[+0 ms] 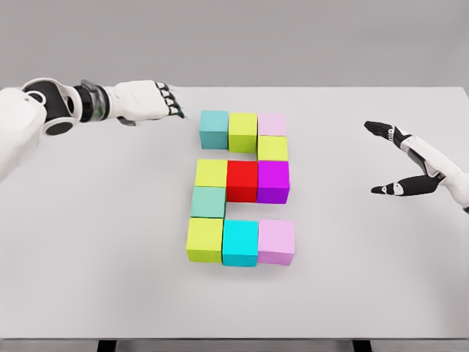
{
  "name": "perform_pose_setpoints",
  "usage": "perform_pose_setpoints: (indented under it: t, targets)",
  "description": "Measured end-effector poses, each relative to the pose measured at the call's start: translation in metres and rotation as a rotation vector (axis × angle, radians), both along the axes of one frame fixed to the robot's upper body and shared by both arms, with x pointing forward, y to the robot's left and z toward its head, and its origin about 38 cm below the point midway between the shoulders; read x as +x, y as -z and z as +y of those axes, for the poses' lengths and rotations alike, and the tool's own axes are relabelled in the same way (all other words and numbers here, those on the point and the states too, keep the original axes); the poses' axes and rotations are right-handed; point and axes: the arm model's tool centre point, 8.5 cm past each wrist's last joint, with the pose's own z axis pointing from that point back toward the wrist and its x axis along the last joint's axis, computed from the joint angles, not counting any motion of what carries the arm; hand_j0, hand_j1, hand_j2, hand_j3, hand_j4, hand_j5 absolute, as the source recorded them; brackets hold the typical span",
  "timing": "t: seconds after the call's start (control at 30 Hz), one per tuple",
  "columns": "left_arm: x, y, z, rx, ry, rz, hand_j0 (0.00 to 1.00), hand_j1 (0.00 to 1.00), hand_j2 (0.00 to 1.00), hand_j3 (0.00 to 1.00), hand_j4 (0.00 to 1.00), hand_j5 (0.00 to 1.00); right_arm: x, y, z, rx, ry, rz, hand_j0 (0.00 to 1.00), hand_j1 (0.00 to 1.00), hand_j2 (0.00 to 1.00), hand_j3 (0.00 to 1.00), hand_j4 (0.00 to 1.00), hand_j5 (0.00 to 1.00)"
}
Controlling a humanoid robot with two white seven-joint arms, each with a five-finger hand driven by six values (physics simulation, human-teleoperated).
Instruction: Assemble the squares on the desktop into the number 2
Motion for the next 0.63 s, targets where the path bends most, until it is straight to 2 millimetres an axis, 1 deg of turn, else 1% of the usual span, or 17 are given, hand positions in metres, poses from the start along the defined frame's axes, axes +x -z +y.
perform_pose_setpoints:
  t: [0.03, 0.1, 0.13, 0.17, 0.2, 0.27, 0.33, 0.4, 0.47, 0.53, 0.63]
  targets:
    - [-0.001, -0.004, 0.019, -0.022, -0.037, 0.0, 1.0, 1.0, 1.0, 1.0, 1.0, 1.0, 0.0, 0.001, 0.0, 0.0, 0.001, 0.001, 1.0, 1.0, 1.0, 1.0, 1.0, 1.0]
    - [-0.002, -0.021, 0.057, -0.065, -0.111, -0.013, 1.0, 1.0, 1.0, 1.0, 1.0, 1.0, 0.0, 0.001, 0.0, 0.0, 0.002, 0.003, 1.0, 1.0, 1.0, 1.0, 1.0, 1.0]
    - [-0.004, -0.026, 0.076, -0.084, -0.147, -0.014, 1.0, 1.0, 1.0, 1.0, 1.0, 1.0, 0.0, 0.001, 0.0, 0.0, 0.002, 0.003, 1.0, 1.0, 1.0, 1.0, 1.0, 1.0]
    - [-0.01, -0.023, 0.097, -0.101, -0.187, -0.002, 1.0, 1.0, 1.0, 1.0, 1.0, 1.0, 0.0, 0.001, -0.001, 0.0, 0.003, 0.004, 1.0, 1.0, 1.0, 1.0, 1.0, 1.0]
    - [-0.015, -0.024, 0.115, -0.114, -0.222, 0.002, 1.0, 1.0, 1.0, 1.0, 1.0, 1.0, 0.0, 0.002, -0.001, 0.001, 0.004, 0.004, 1.0, 1.0, 1.0, 1.0, 1.0, 1.0]
    - [-0.028, -0.018, 0.15, -0.134, -0.293, 0.016, 1.0, 1.0, 1.0, 1.0, 1.0, 1.0, 0.0, 0.002, -0.001, 0.001, 0.004, 0.004, 1.0, 1.0, 1.0, 1.0, 1.0, 1.0]
    - [-0.033, -0.027, 0.173, -0.148, -0.341, -0.001, 1.0, 1.0, 1.0, 1.0, 1.0, 1.0, 0.0, 0.002, -0.001, 0.0, 0.005, 0.005, 1.0, 1.0, 1.0, 1.0, 1.0, 1.0]
    - [-0.038, -0.035, 0.19, -0.151, -0.372, -0.017, 1.0, 1.0, 1.0, 1.0, 1.0, 1.0, 0.0, 0.003, -0.001, 0.0, 0.005, 0.007, 1.0, 1.0, 1.0, 1.0, 1.0, 1.0]
    - [-0.04, -0.041, 0.198, -0.152, -0.387, -0.026, 1.0, 1.0, 1.0, 1.0, 1.0, 1.0, 0.0, 0.003, -0.001, 0.0, 0.005, 0.008, 1.0, 1.0, 1.0, 1.0, 1.0, 1.0]
    - [-0.042, -0.04, 0.203, -0.152, -0.396, -0.024, 1.0, 1.0, 1.0, 1.0, 1.0, 1.0, 0.0, 0.003, -0.002, -0.001, 0.006, 0.008, 1.0, 1.0, 1.0, 1.0, 1.0, 1.0]
    - [-0.041, -0.037, 0.199, -0.153, -0.392, -0.019, 1.0, 1.0, 1.0, 1.0, 1.0, 1.0, 0.0, 0.003, -0.002, -0.001, 0.006, 0.008, 1.0, 1.0, 1.0, 1.0, 1.0, 1.0]
